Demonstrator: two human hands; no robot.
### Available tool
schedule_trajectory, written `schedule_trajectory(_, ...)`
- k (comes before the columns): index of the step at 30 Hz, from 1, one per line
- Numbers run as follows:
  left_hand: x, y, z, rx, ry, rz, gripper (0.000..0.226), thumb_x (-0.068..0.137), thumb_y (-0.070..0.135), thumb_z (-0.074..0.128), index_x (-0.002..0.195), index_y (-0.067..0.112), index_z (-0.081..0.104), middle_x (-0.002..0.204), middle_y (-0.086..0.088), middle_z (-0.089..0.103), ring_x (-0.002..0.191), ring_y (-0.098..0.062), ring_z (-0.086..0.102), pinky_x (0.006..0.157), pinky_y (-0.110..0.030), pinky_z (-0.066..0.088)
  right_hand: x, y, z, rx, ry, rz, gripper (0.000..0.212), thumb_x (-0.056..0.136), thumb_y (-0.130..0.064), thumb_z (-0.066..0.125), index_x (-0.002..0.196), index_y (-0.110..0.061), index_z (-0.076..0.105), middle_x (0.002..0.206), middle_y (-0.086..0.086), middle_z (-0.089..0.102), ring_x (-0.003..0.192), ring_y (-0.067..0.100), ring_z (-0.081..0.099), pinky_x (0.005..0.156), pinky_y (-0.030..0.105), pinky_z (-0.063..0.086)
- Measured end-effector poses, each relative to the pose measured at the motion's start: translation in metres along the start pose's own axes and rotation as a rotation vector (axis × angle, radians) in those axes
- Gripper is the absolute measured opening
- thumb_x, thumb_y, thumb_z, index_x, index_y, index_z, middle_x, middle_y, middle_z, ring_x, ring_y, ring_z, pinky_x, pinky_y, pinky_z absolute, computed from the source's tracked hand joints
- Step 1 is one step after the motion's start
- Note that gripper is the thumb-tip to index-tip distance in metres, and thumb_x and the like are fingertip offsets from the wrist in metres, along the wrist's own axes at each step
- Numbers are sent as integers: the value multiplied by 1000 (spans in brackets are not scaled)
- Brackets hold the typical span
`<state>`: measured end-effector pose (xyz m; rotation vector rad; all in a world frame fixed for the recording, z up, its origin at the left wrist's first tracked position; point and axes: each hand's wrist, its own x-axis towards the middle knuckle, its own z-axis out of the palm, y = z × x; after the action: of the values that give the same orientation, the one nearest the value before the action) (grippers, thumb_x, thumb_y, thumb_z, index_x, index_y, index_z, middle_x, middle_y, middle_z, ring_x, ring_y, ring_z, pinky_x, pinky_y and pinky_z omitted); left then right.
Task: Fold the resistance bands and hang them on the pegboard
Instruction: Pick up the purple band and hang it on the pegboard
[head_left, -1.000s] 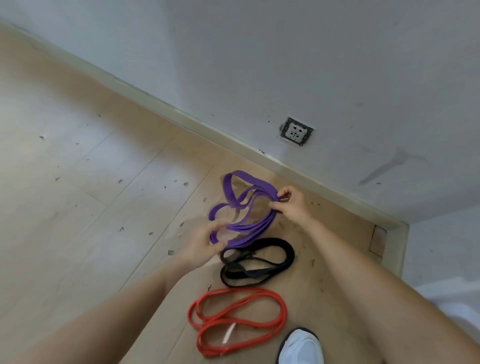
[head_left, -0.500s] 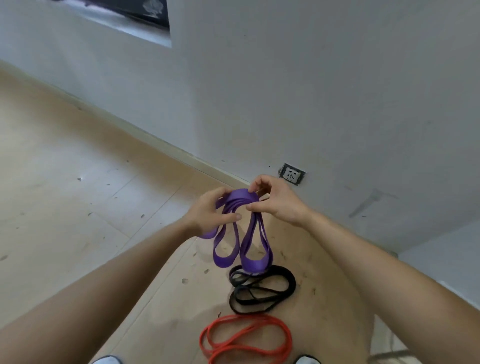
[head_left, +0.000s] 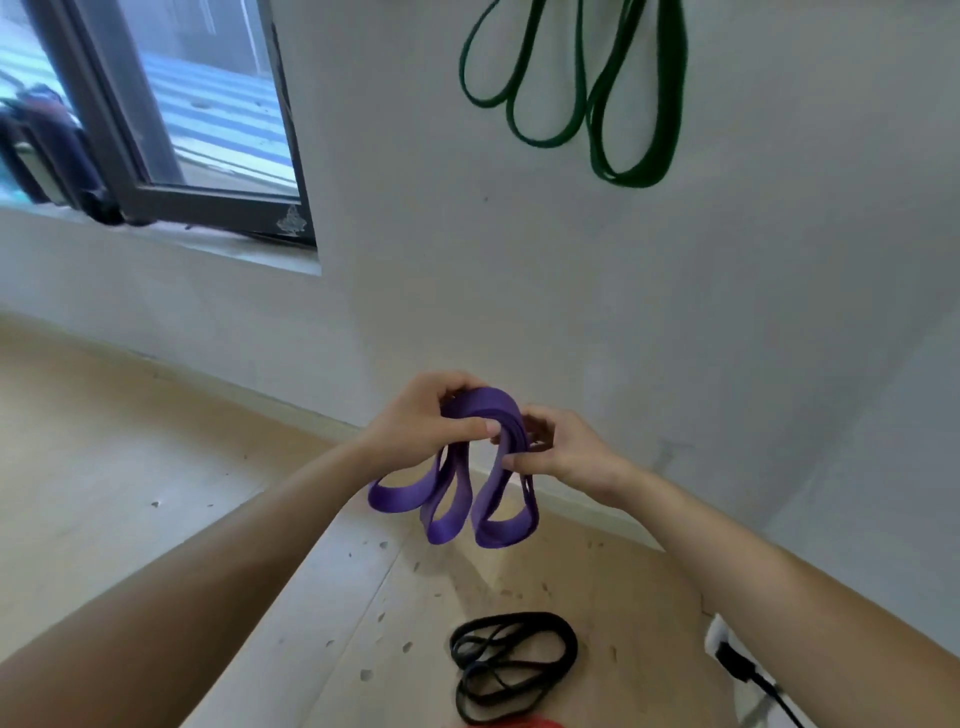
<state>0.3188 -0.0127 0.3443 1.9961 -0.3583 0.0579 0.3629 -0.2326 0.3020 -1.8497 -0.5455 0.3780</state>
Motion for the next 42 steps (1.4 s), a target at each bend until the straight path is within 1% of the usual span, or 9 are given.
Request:
schedule_trajectory(4, 13, 48, -7, -4, 51, 70, 27, 88, 10, 78, 114, 8, 72, 99, -9, 77, 89, -17, 72, 82, -23, 56, -19, -37, -20, 95, 97, -66, 37, 84, -1, 79, 117, -14, 68, 108, 9, 76, 107, 21, 72, 92, 34, 56)
schedule_trajectory(10, 48, 119, -11, -104, 188, 149, 17, 92, 15, 74, 109, 14, 75, 98, -15, 75, 84, -17, 70, 83, -31, 58, -43, -112, -67, 119, 316, -229, 39, 85, -2, 77, 121, -15, 66, 103, 9, 77, 101, 21, 73, 87, 31, 59)
schedule_trajectory(16, 90, 193, -10, -123, 223, 231, 10, 95, 26, 71, 104, 26, 76, 95, -5, 74, 88, -18, 72, 82, -27, 58, -58, -188, -130, 75, 611, -403, 33, 86, -7, 78, 115, -18, 67, 102, 10, 76, 100, 26, 72, 93, 38, 59)
schedule_trajectory(20, 120, 243, -5, -165, 255, 279, 17, 97, 28, 68, 114, 24, 69, 105, -7, 74, 92, -18, 72, 71, -18, 55, -57, -237, -170, 4, 735, -489, 32, 89, -12, 76, 118, -19, 66, 105, 3, 73, 98, 19, 70, 90, 33, 58)
schedule_trajectory(22, 139, 266, -5, -210, 279, 261, 24, 96, 32, 69, 118, 25, 64, 110, -4, 73, 98, -20, 73, 68, -17, 54, -54, -258, -187, -24, 777, -510, 29, 91, -14, 74, 119, -19, 65, 106, 1, 72, 98, 15, 69, 88, 28, 56)
schedule_trajectory(29, 208, 326, -4, -234, 363, 282, 32, 91, 39, 74, 115, 20, 65, 112, -8, 71, 100, -23, 69, 98, -44, 56, -27, -306, -247, -69, 933, -575, 16, 93, -15, 71, 108, -19, 68, 95, -2, 71, 83, 4, 66, 74, 18, 47)
schedule_trajectory(33, 242, 352, -11, -146, 377, 309, 25, 91, 39, 73, 107, 22, 65, 111, -7, 72, 103, -28, 70, 98, -48, 55, -12, -322, -280, -201, 1030, -567, 13, 94, -17, 70, 106, -20, 67, 91, -9, 67, 83, 5, 62, 66, 19, 44)
schedule_trajectory(38, 276, 361, -14, -1, 352, 341, 26, 96, 34, 69, 116, 20, 64, 110, -5, 70, 102, -24, 67, 83, -34, 55, 4, -323, -318, -386, 999, -546, 16, 92, -10, 68, 107, -14, 69, 96, 1, 69, 90, 17, 64, 78, 30, 54)
schedule_trajectory(42, 298, 350, -6, 7, 350, 374, 24, 96, 26, 69, 116, 13, 65, 103, -8, 69, 98, -28, 69, 92, -46, 58, 17, -316, -331, -473, 1007, -541, 12, 91, -7, 67, 99, -16, 68, 87, -2, 66, 86, 16, 61, 71, 22, 47)
